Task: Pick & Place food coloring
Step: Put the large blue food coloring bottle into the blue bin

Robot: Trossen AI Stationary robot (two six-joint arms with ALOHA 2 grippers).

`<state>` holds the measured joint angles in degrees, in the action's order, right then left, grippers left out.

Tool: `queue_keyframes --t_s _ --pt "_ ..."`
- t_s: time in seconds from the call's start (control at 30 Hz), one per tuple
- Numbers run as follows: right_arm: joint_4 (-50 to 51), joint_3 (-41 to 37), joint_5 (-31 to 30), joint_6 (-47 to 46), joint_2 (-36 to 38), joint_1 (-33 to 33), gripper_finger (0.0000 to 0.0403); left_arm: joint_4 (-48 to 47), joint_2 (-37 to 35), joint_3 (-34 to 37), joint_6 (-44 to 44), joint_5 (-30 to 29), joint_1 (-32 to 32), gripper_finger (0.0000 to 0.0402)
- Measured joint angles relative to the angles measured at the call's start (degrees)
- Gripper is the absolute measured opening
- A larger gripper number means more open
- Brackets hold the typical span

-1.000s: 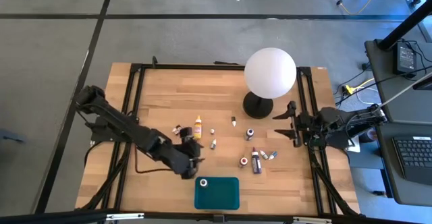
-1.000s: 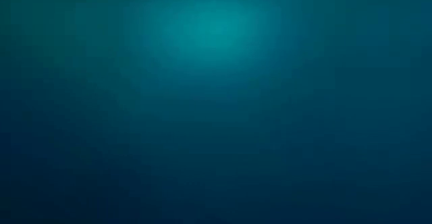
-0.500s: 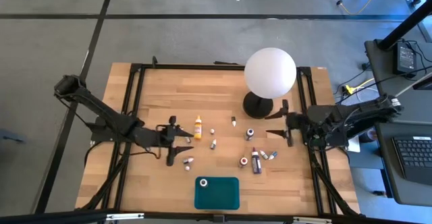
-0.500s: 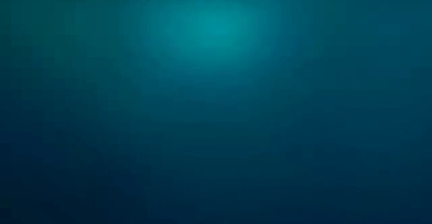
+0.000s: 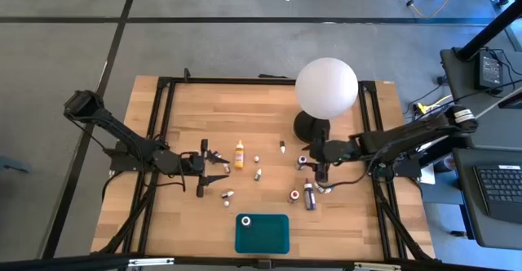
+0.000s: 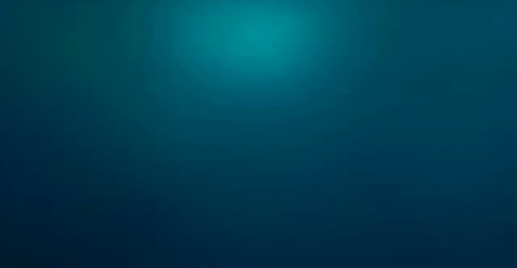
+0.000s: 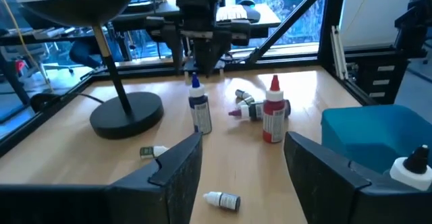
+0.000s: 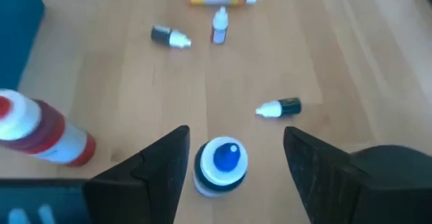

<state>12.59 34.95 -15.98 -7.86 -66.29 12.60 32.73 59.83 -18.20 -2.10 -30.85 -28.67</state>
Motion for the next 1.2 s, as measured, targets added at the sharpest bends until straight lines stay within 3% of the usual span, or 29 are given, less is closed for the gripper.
queue_keyframes --t_s 0.57,1.2 --pt "-0.7 0.2 0.6 -2.4 -7.2 0.0 0.0243 -0.4 0.0 0.0 -0.1 0.0 0.0 0.0203" --pt "-1.7 0.2 0.6 -4.3 -7.2 0.0 0.0242 -0.4 0.0 0.0 -0.1 0.0 0.0 0.0204"
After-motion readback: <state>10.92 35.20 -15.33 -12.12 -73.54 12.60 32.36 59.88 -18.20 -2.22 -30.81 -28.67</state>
